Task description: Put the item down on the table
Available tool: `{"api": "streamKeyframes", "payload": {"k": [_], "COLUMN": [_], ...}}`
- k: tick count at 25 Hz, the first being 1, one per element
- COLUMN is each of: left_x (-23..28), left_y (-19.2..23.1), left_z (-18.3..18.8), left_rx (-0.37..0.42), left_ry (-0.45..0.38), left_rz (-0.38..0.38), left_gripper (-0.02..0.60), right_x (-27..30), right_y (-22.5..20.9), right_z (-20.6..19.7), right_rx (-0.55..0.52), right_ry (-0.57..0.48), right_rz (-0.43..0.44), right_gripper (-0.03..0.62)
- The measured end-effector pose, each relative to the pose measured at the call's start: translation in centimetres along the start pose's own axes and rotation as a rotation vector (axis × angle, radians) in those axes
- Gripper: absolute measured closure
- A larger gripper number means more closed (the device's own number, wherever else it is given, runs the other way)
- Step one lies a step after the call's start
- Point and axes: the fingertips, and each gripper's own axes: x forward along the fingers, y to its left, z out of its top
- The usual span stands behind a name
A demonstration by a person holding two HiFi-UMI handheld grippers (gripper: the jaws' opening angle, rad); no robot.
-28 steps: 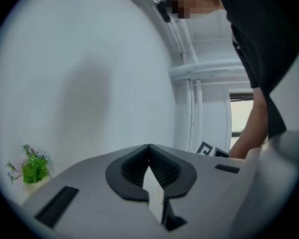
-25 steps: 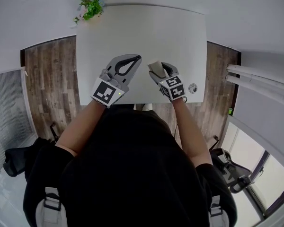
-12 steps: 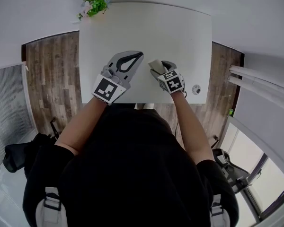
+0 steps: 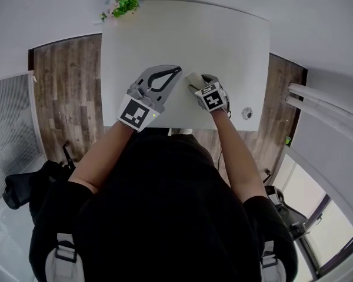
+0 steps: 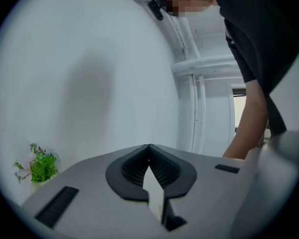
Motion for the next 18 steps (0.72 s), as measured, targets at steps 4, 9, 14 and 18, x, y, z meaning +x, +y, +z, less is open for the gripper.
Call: {"api": "streamKeyframes", "payload": {"k": [4,9,14,18], "left_x": [-0.1,0.0,0.5,1.0], "left_y": [0.4,0.6,0.2,-0.4], "left_z": [-0.2,-0.4,-0.2,0.7], "left_rx": [-0.006,-0.015,-0.016,-0.022], "left_ry": [0.002,0.002,-0.005,-0.014], "left_rz": [0.004,0.002,-0.016,-0.034], "left_gripper": [0.588,0.588,0.588,0.588], "right_x": [1.0,1.3,0.6,-2.0], "right_y": [0.1,0.2,0.2,0.0], "right_z": [-0.1,0.0,0.6,1.8], "right_rx": [-0.014,-0.054,-0.052,-0.042], "right_ry": [0.024,0.048,0.015,-0.054], "right_rz": [-0.005,-0.029,-0.049,-0.074], "right_gripper": [0.304,0.302,0.284,0.281]}}
